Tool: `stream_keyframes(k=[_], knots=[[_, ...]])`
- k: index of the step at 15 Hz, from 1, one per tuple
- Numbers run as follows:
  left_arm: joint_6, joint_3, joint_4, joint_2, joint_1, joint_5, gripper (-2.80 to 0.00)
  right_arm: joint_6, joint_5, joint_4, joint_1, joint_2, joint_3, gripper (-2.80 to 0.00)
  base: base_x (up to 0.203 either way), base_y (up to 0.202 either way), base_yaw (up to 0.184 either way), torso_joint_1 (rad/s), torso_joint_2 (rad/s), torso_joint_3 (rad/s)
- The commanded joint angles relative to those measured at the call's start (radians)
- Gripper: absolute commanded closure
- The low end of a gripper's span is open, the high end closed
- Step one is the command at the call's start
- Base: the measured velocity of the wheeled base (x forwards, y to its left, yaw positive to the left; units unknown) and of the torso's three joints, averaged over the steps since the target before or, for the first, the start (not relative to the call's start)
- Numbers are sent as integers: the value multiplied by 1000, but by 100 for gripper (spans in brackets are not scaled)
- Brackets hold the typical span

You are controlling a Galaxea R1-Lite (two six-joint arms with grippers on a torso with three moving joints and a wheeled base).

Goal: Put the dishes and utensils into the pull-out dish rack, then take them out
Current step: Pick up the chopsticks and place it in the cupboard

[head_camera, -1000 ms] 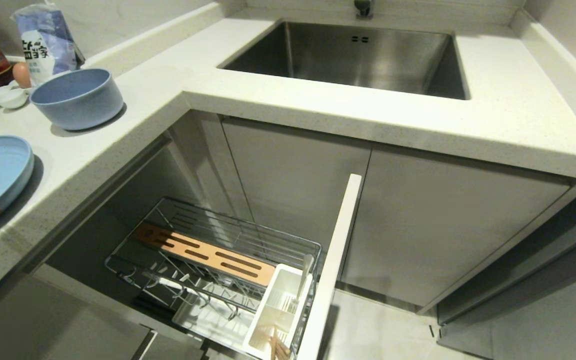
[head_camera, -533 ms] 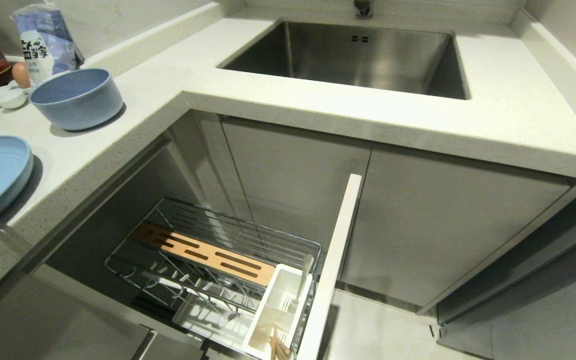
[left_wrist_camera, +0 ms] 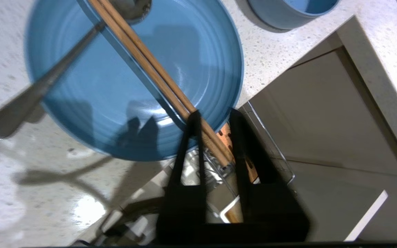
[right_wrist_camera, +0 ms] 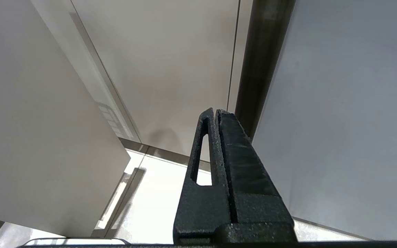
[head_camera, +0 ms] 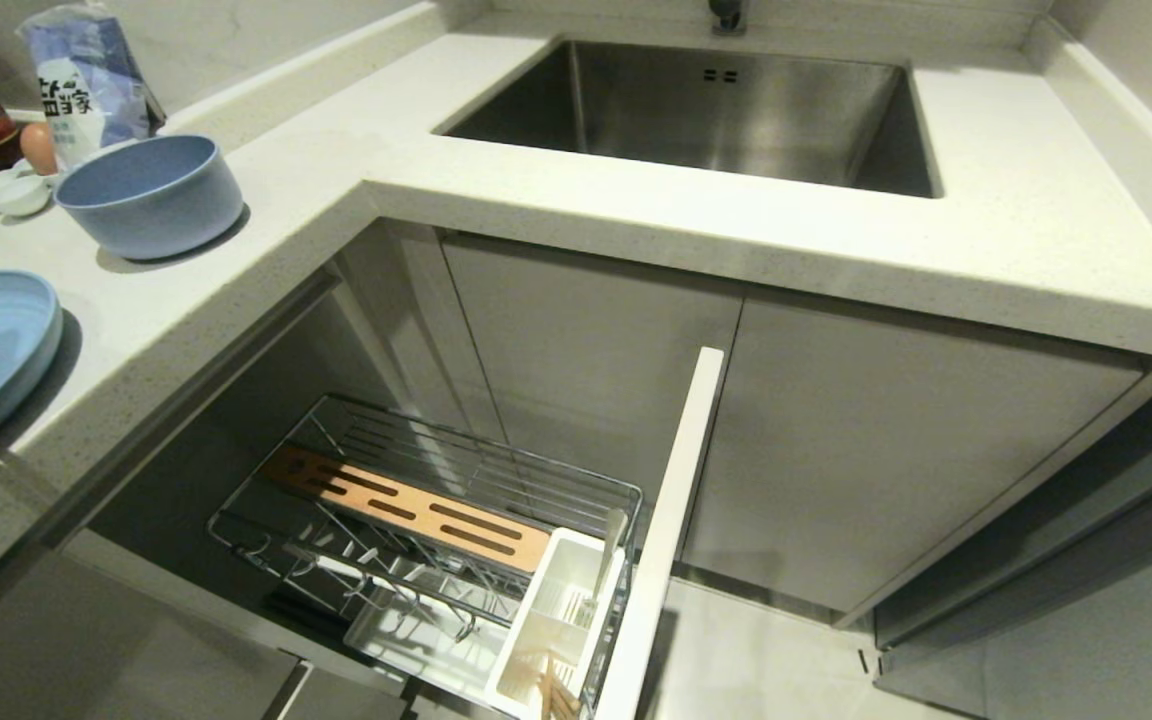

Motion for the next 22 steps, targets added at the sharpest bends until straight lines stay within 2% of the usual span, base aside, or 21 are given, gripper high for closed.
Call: stream_keyframes(k=[1,8,12,16,22], knots=[[-41,6,3,48,-2,2,-280,1,0,-1,0,-1,26,0,0,0,0,0,0,0],[-92,85,4,122,9,30,-280,0,0,-1,0,-1,26,0,0,0,0,0,0,0],[-124,135,-4,158,53,31,-280,1,0,-1,0,-1,26,0,0,0,0,0,0,0],[-130,179,-75,184,81,23,-280,0,0,-1,0,-1,26,0,0,0,0,0,0,0],[-130,195,-95,209,81,22,-280,1,0,-1,0,-1,26,0,0,0,0,0,0,0]])
